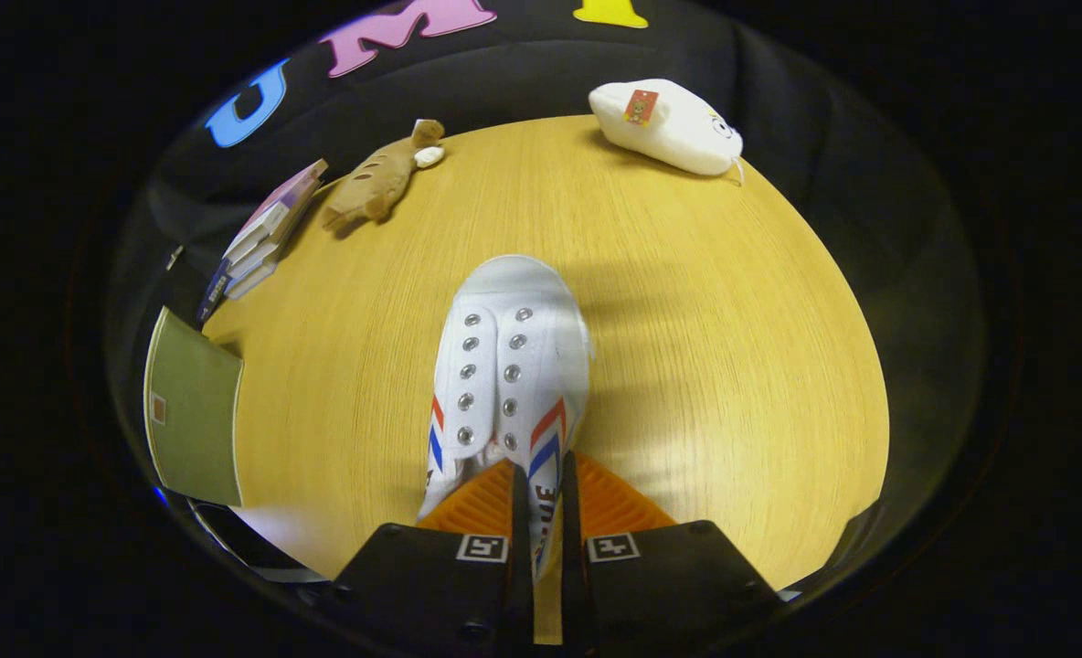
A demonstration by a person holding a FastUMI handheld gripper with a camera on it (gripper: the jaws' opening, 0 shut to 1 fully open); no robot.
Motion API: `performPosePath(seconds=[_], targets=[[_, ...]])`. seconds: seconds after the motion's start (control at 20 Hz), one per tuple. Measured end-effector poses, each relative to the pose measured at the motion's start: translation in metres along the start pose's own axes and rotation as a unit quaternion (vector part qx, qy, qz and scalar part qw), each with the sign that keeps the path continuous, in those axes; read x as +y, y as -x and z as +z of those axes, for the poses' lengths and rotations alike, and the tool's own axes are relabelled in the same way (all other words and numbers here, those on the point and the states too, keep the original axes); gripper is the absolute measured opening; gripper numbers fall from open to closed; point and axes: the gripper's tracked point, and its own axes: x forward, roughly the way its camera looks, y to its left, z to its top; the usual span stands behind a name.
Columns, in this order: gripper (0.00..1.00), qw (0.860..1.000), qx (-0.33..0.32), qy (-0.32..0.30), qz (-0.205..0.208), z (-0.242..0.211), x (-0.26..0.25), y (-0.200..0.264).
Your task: Open the storage box then place both shoes into the box .Put the left shoe in first, then the right shoe, with the right side of both shoes facing outward in a uniform manner.
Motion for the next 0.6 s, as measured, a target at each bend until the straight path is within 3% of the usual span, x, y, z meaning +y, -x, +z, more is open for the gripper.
performPosePath(seconds=[0.15,0.3,0.6], targets=[[0.06,1.000,-0.005,-0.005,-0.001,0.002,-0.003,0.000],[0.06,1.000,-0.011,-0.015,0.005,0.002,0.004,0.010],[0.06,0.998,-0.049,-0.040,0.011,0.007,0.057,0.073]])
